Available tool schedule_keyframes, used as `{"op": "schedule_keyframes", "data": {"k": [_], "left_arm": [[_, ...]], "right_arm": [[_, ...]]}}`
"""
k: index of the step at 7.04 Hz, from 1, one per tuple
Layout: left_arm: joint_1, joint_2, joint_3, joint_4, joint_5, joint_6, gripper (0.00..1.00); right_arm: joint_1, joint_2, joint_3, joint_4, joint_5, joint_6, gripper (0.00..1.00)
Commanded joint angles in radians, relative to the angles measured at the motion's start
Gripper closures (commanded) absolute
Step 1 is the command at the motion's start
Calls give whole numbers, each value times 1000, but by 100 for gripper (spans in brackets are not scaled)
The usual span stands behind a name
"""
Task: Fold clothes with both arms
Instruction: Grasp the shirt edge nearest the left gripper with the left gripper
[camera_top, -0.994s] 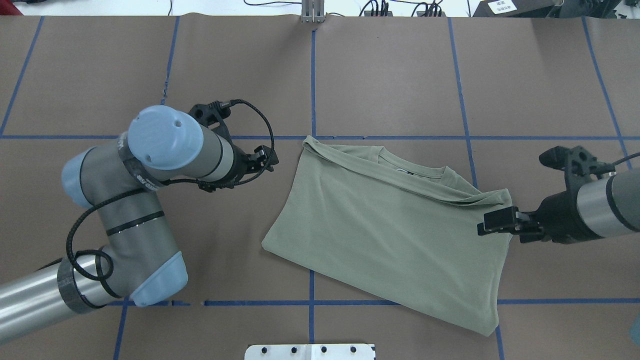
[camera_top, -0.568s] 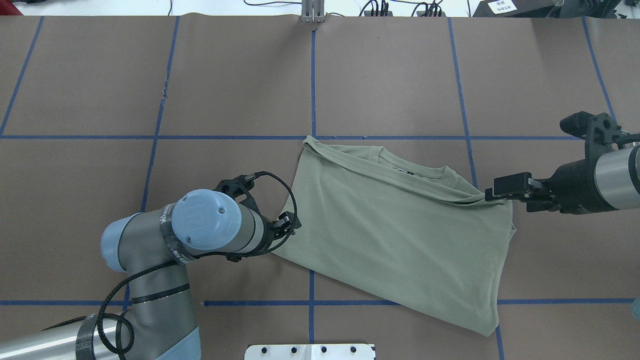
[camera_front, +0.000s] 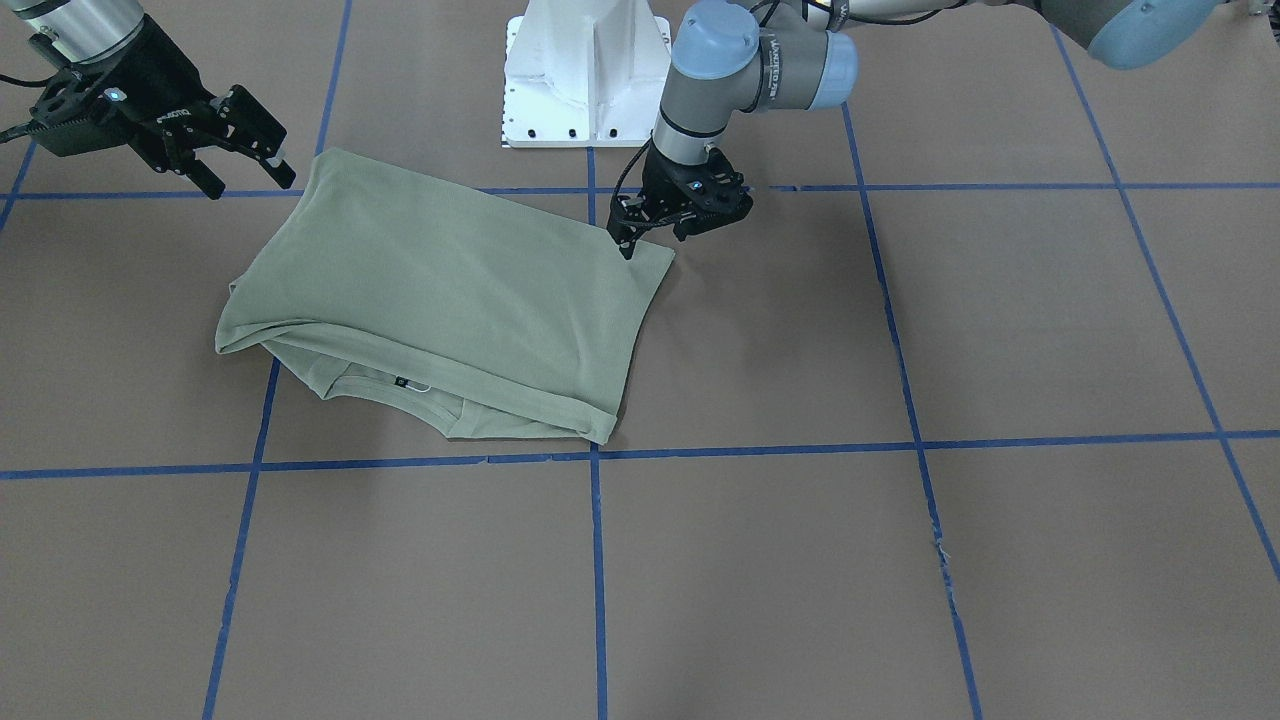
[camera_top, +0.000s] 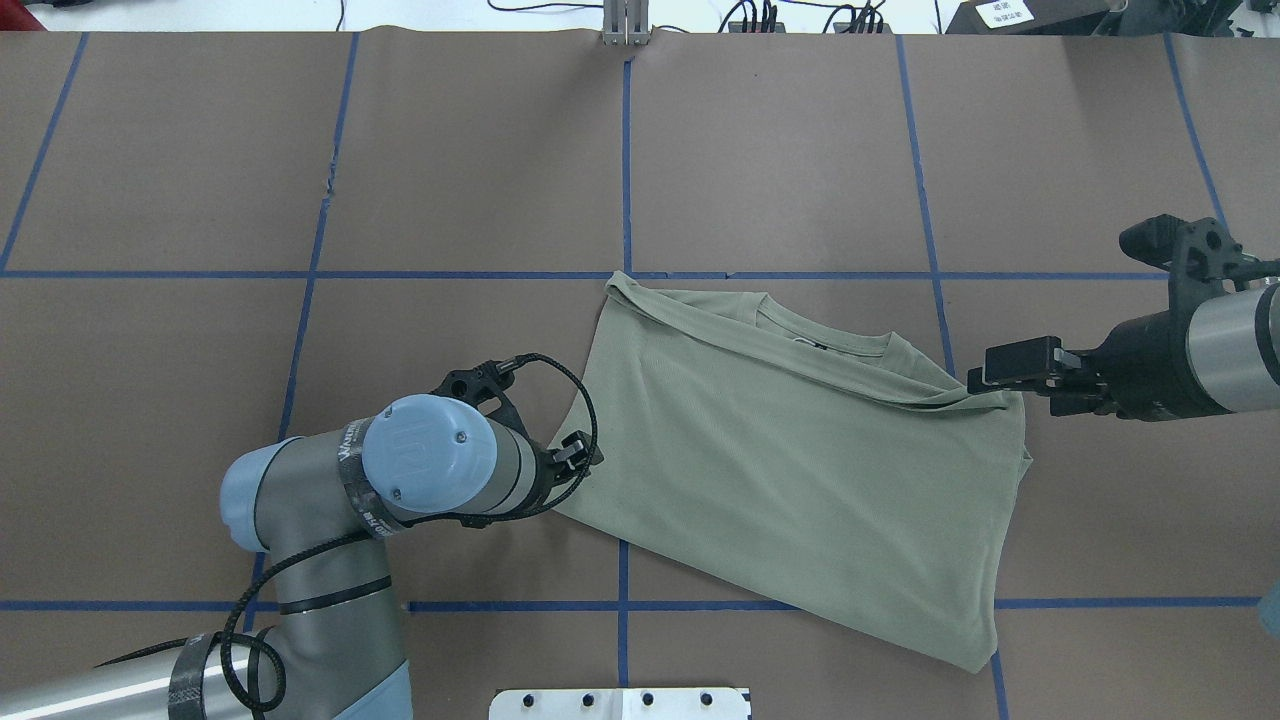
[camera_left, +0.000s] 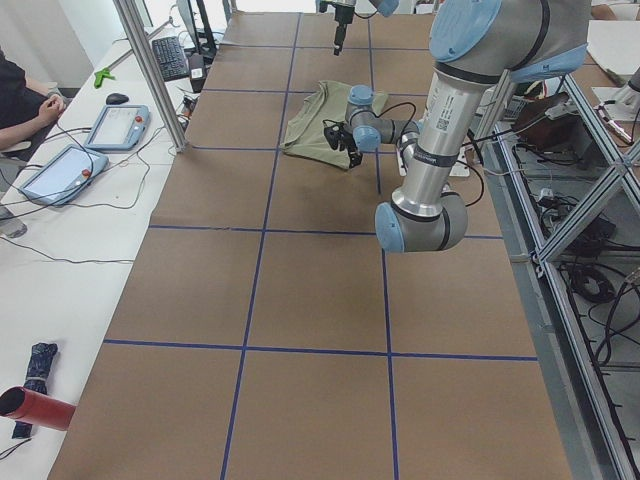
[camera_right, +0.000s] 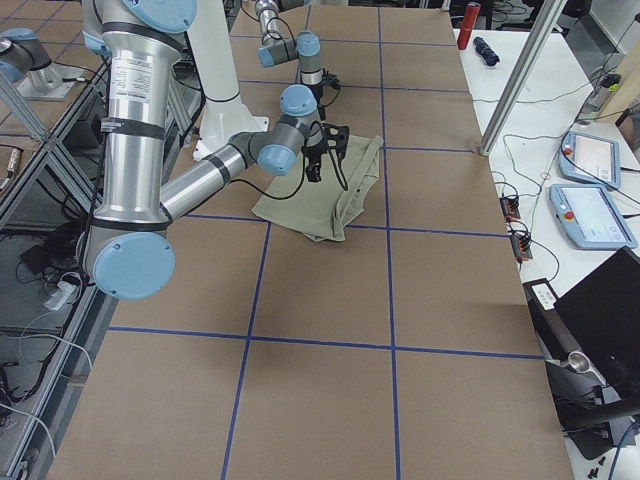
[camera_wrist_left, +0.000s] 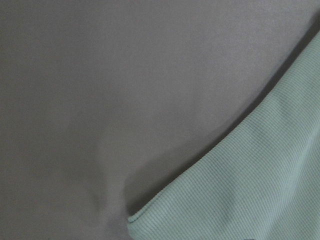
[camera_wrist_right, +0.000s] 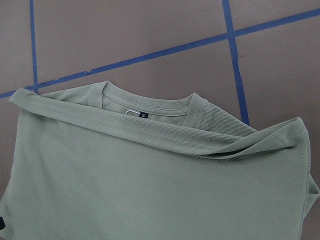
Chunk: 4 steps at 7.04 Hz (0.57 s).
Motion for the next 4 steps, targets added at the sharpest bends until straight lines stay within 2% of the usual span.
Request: {"op": "schedule_keyframes", "data": {"k": [1,2,3,4], "left_arm": [[2,-22,50,-8,0,-12,11],[2,-23,52,-28,0,-15,15],[2,-23,50,-28,0,-15,32],[0,-21,47,-28,0,-8,62]], "right_arm": [[0,1,0,-2,0,0,0],[2,-1,0,-2,0,0,0],[2,-1,0,-2,0,0,0],[2,-2,0,-2,0,0,0]]}}
